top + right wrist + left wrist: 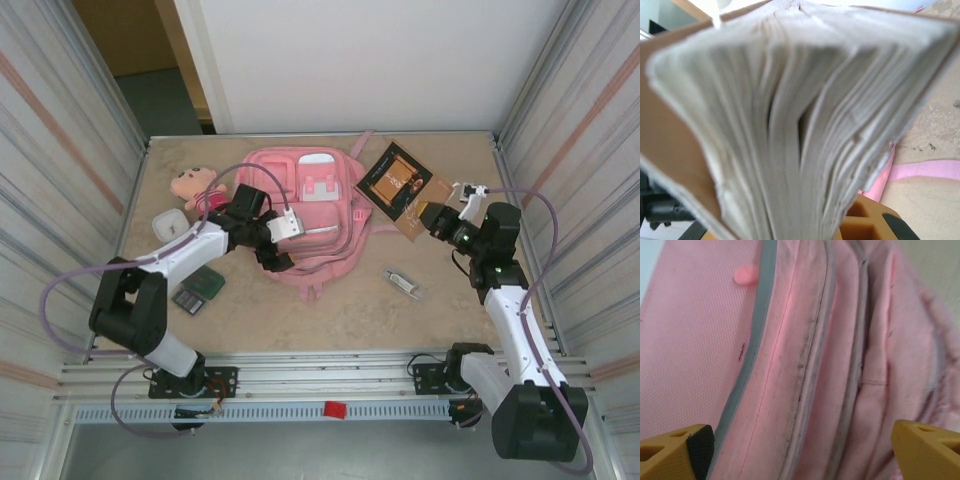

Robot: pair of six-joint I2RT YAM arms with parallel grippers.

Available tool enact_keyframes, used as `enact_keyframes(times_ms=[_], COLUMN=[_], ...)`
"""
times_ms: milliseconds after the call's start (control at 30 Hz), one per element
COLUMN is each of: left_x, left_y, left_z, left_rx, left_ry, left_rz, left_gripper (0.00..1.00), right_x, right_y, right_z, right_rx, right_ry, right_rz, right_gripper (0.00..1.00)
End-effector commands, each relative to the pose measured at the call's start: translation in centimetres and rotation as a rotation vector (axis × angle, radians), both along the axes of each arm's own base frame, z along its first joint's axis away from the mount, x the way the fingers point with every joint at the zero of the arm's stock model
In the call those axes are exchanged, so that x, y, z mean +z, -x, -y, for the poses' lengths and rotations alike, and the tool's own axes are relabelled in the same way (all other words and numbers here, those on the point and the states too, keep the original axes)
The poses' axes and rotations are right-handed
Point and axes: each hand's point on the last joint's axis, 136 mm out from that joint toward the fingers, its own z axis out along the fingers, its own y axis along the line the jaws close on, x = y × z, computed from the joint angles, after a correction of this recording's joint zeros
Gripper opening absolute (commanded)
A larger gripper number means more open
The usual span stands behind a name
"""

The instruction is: Pack the student bag

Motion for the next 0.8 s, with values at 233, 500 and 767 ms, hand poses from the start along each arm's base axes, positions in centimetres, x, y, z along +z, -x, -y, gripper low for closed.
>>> enact_keyframes(times_ms=[233,500,767], left_x=[-1.0,-4.0,0.0], left_y=[-4.9,-4.6,-4.0], left_z=[0.1,0.3,2.0], left_rx=[-0.008,-0.043,0.054], left_ry=[-0.112,-0.174,-0.068], left_rz=[0.120,0.088,0.149], left_gripper=[0.94,0.90,0.15], right_x=[2.9,2.0,0.5], right_y=[1.1,0.5,-1.0], right_z=[-2.1,-2.3,-0.2], right_rx=[0.085,0.061,-0.070], right_ry=[0.065,0.047,0.007], right_rz=[0.149,0.085,-0.090], right_gripper=[0.02,0.00,0.00])
